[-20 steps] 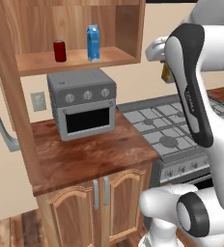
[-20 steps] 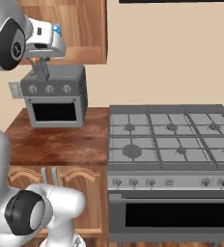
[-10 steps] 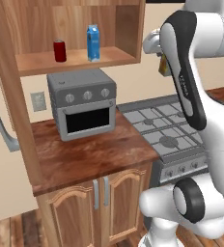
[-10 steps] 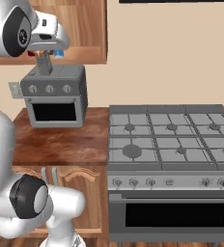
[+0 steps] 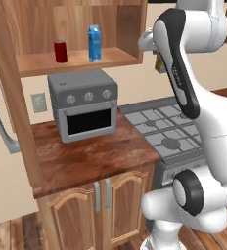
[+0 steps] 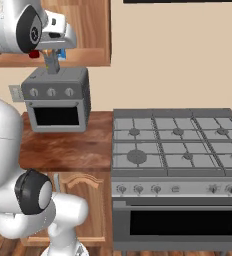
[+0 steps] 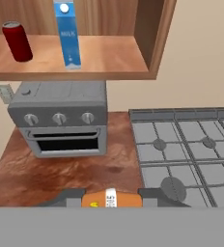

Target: Pick the milk, boxed drink, can from the counter and place them in the open cabinet.

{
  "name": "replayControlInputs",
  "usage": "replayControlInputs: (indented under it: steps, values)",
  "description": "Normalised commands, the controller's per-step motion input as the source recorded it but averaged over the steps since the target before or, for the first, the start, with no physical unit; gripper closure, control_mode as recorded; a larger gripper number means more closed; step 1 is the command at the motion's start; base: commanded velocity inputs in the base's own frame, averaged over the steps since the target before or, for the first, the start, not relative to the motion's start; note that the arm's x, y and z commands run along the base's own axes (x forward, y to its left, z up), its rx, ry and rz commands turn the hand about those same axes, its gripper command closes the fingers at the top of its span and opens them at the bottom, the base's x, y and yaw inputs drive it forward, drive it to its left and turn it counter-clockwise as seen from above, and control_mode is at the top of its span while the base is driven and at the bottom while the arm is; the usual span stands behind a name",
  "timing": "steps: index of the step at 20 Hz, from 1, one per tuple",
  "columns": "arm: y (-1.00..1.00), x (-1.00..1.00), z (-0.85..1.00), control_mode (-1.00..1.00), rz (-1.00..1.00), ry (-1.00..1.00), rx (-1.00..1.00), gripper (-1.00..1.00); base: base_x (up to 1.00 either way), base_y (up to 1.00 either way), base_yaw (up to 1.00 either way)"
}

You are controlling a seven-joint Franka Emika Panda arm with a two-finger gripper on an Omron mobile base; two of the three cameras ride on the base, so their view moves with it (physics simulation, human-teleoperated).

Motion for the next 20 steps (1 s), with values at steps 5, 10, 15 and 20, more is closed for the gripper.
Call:
replayControlInputs:
  steps: [5, 10, 15, 20]
  values:
    - [0.25, 0.41, -0.14, -1.0, 0.0, -0.02, 0.0, 1.0, 0.0, 0.0, 0.0]
    - [0.12, 0.18, 0.0, -1.0, 0.0, -0.06, 0.0, 1.0, 0.0, 0.0, 0.0]
    - [0.0, 0.19, 0.0, -1.0, 0.0, -0.08, 0.0, 1.0, 0.0, 0.0, 0.0]
    - [0.01, 0.28, -0.02, -1.0, 0.0, -0.04, 0.0, 1.0, 0.0, 0.0, 0.0]
